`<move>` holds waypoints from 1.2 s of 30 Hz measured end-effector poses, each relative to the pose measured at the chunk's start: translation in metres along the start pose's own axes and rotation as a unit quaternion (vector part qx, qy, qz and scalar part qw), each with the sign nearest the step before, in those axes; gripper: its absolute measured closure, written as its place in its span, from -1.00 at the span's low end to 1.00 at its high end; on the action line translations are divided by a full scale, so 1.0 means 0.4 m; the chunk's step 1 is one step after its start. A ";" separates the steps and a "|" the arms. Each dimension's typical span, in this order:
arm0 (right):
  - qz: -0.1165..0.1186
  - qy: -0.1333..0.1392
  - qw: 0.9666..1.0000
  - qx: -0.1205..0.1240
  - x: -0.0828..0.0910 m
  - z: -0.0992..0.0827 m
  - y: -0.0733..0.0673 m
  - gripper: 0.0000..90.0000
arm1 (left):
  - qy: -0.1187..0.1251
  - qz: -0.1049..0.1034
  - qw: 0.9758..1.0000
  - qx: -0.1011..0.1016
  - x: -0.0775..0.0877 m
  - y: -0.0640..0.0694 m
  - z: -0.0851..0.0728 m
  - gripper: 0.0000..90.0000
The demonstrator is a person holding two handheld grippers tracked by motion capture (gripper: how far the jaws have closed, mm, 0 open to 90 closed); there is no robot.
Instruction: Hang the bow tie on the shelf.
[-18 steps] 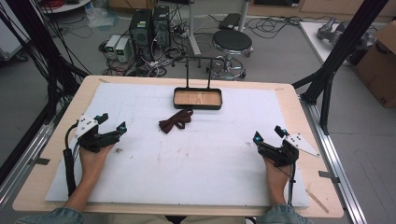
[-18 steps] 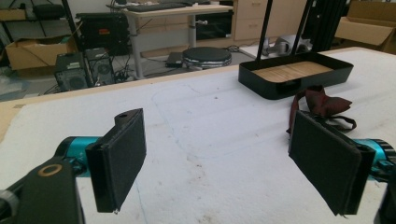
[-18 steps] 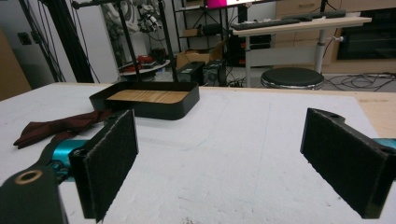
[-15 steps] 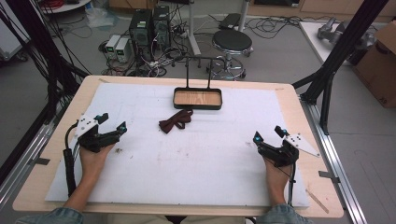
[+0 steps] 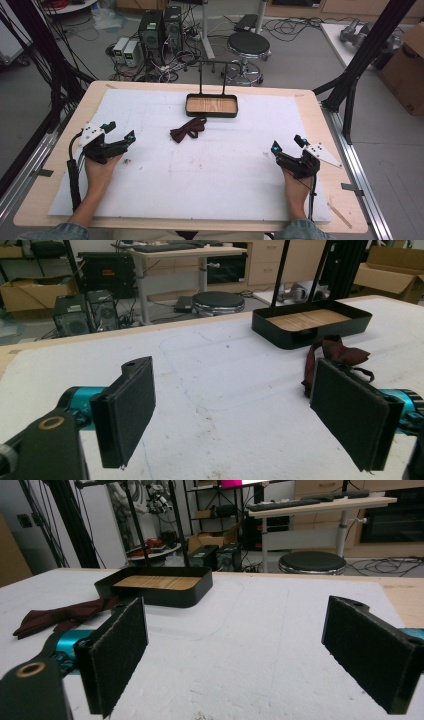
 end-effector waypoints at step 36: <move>0.008 -0.006 1.000 0.006 -0.002 -0.003 -0.002 -0.77 | -0.023 -0.059 0.997 -0.032 -0.198 0.096 0.088 -0.37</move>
Point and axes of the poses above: each handheld gripper's, and its own axes: x roughly backward along the jaws, z roughly out of its top, y roughly to its right, the point moved 6 cm from there along -x, roughly forward along the jaws, and after that the axes turned 3 degrees about -z, right-handed, at the moved point
